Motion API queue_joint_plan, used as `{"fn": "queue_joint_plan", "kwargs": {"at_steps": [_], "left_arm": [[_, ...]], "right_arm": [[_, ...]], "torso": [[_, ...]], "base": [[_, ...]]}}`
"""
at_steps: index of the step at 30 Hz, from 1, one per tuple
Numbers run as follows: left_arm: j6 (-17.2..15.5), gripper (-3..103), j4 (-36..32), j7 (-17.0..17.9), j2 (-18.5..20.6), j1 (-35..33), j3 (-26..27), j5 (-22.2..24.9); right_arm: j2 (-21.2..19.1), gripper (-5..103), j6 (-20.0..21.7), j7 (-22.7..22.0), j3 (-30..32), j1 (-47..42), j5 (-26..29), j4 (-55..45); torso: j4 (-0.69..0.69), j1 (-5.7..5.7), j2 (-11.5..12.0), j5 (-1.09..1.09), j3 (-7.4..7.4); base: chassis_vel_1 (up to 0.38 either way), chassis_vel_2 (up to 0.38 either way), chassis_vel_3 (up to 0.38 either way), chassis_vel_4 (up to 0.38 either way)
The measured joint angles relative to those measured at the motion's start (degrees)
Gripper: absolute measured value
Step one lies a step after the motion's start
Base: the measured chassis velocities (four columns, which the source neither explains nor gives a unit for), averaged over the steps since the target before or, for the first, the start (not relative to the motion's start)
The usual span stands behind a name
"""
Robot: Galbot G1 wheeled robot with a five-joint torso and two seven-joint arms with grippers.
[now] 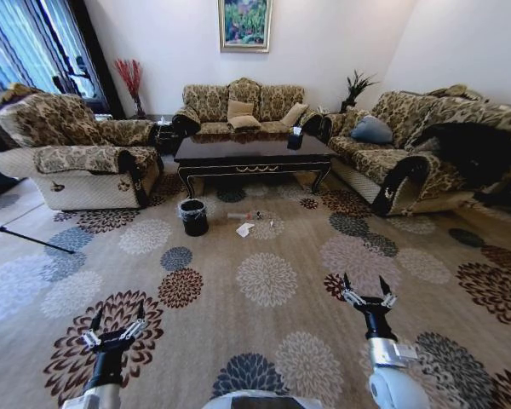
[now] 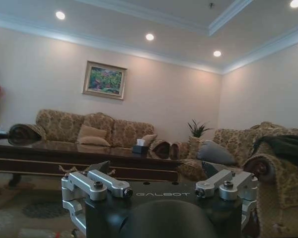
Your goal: Move to the front of the table and pick up the trash from the floor, then place it into the trash bin.
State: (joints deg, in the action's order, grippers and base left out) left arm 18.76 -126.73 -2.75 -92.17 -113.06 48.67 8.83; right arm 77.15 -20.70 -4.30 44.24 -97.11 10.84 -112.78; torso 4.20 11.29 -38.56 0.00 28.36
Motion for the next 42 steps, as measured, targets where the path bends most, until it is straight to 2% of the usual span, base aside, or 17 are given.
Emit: {"fn": "queue_joint_plan", "kwargs": {"at_steps": [5, 11, 13, 19, 24, 33, 37, 42], "left_arm": [[-0.1, 100, -0.6, -0.8, 0.0, 0.6, 0.0, -0.1], [-0.9, 100, -1.2, -1.0, 0.0, 1.3, 0.2, 0.0], [-1.4, 100, -1.9, -0.8, 0.0, 1.8, -0.6, 0.0], [-2.4, 100, -3.6, 0.6, 0.2, 2.0, -1.6, 1.3], [-4.1, 100, -4.2, 2.3, 3.6, 3.5, -1.9, 4.7], [-4.3, 100, -5.9, 3.1, 9.5, 1.1, -2.8, 6.9], [-3.4, 100, -6.2, 2.7, 8.5, 1.1, -2.9, 5.9], [-1.3, 100, -3.9, 2.2, 5.5, 1.5, -3.9, 4.2]], "right_arm": [[-0.4, 100, 2.6, -2.9, 0.9, 0.5, -0.3, -0.7], [-0.3, 100, 3.0, -4.1, 2.8, 1.4, 1.5, 0.2], [0.2, 100, 1.5, -3.4, 3.1, 1.2, 1.9, 0.5], [1.2, 100, -0.6, -0.7, 2.7, 1.0, 1.8, 0.8], [2.1, 100, -0.2, 1.8, 3.1, 0.9, 1.2, 1.7], [4.7, 100, -1.7, 3.3, 4.8, -3.8, 1.5, -1.8], [5.6, 100, -2.9, 3.4, 5.4, -4.9, 0.6, -2.1], [6.4, 100, -4.3, 3.1, 5.5, -4.1, -1.4, -3.0]], "torso": [[0.00, -0.49, 1.2, 0.00, -0.69], [0.00, -1.03, 2.5, 0.00, -1.47], [0.00, -1.57, 3.8, 0.00, -2.22], [0.00, -2.06, 5.0, 0.00, -2.91], [-0.01, -2.67, 6.5, 0.00, -3.77], [0.01, -3.43, 8.4, -0.01, -4.95], [0.01, -3.77, 9.3, 0.00, -5.49], [-0.01, -4.26, 10.5, 0.01, -6.24]], "base": [[0.000, 0.000, 0.000, 0.000], [0.000, 0.000, 0.000, 0.000], [0.000, 0.000, 0.000, 0.000], [0.000, 0.000, 0.000, 0.000], [0.000, 0.000, 0.000, 0.000], [0.000, 0.000, 0.000, 0.000], [0.000, 0.000, 0.000, 0.000], [0.000, 0.000, 0.000, 0.000]]}}
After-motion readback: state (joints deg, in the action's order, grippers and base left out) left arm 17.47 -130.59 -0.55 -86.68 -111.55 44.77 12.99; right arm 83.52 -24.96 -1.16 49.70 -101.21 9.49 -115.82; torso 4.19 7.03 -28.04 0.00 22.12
